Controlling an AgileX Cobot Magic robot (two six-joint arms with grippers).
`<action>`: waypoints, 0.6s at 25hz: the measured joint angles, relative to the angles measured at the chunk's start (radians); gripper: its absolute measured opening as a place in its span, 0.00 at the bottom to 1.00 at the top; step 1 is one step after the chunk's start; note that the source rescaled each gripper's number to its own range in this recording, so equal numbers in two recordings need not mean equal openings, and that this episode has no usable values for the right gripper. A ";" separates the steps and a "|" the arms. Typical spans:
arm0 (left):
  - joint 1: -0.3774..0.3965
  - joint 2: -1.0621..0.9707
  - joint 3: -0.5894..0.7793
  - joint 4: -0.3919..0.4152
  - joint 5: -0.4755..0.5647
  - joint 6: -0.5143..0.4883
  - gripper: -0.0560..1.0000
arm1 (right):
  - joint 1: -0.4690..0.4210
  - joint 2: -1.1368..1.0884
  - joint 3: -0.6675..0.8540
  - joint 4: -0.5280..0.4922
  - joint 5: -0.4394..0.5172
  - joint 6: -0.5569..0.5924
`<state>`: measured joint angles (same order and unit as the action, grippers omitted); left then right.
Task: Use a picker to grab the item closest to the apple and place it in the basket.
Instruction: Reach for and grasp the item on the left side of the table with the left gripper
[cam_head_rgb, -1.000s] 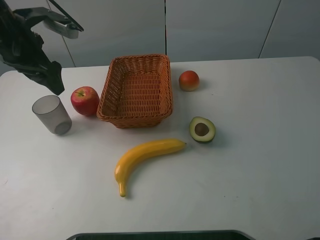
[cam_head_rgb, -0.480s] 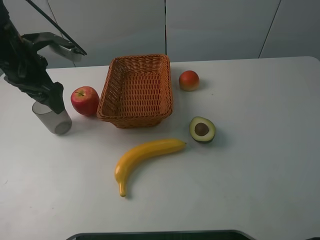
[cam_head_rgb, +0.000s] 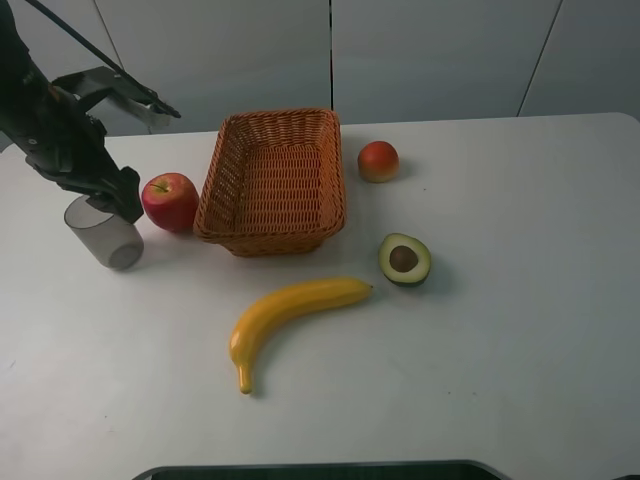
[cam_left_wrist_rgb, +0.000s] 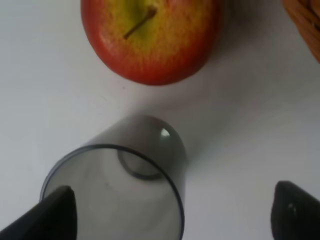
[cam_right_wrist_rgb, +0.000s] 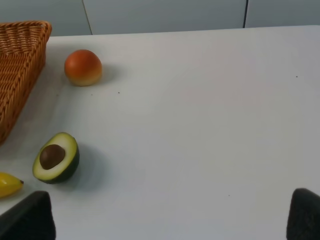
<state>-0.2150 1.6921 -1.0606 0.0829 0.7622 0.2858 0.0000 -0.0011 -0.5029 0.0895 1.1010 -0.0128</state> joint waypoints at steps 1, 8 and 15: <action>0.000 0.000 0.009 0.000 -0.012 -0.004 0.99 | 0.000 0.000 0.000 0.000 0.000 0.000; 0.000 0.000 0.118 0.000 -0.123 -0.010 0.99 | 0.000 0.000 0.000 0.000 0.000 0.000; -0.001 0.017 0.156 0.013 -0.194 -0.014 0.99 | 0.000 0.000 0.000 0.000 0.000 0.000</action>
<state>-0.2158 1.7087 -0.9049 0.0958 0.5683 0.2720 0.0000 -0.0011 -0.5029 0.0895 1.1010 -0.0128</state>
